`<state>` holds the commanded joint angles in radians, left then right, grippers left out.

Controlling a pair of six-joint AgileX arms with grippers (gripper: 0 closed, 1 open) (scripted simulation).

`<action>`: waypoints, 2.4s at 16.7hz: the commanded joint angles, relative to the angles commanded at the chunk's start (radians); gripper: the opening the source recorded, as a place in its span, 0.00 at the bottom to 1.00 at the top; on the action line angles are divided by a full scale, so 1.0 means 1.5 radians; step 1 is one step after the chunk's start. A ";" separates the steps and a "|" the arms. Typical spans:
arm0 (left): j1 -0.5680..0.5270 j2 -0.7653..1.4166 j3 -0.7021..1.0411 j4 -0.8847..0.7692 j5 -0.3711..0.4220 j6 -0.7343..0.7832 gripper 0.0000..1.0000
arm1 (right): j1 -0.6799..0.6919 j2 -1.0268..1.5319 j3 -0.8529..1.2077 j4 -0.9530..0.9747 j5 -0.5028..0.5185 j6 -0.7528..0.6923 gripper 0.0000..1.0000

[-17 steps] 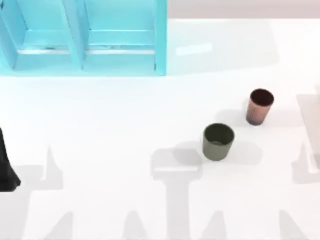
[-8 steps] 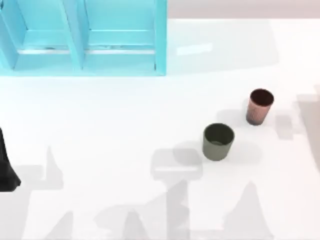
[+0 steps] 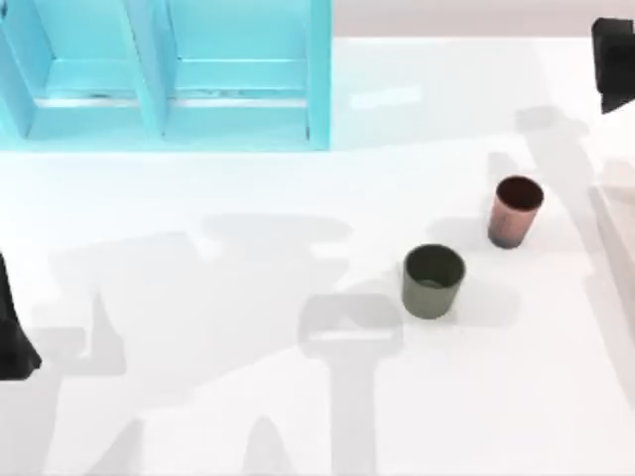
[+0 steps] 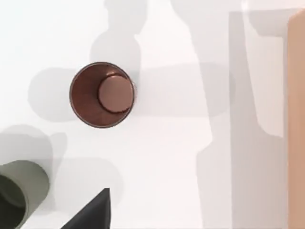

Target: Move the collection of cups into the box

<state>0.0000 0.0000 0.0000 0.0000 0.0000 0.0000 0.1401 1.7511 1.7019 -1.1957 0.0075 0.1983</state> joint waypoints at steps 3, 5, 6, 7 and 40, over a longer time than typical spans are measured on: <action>0.000 0.000 0.000 0.000 0.000 0.000 1.00 | 0.028 0.163 0.159 -0.101 -0.001 0.018 1.00; 0.000 0.000 0.000 0.000 0.000 0.000 1.00 | 0.043 0.246 0.241 -0.152 -0.001 0.027 1.00; 0.000 0.000 0.000 0.000 0.000 0.000 1.00 | 0.049 0.279 0.274 -0.173 -0.002 0.030 1.00; 0.000 0.000 0.000 0.000 0.000 0.000 1.00 | 0.054 0.307 0.302 -0.189 -0.002 0.033 1.00; 0.000 0.000 0.000 0.000 0.000 0.000 1.00 | 0.064 0.353 0.087 0.048 -0.003 0.038 0.32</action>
<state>0.0000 0.0000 0.0000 0.0000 0.0000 0.0000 0.2356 2.2801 1.8317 -1.1236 0.0035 0.2559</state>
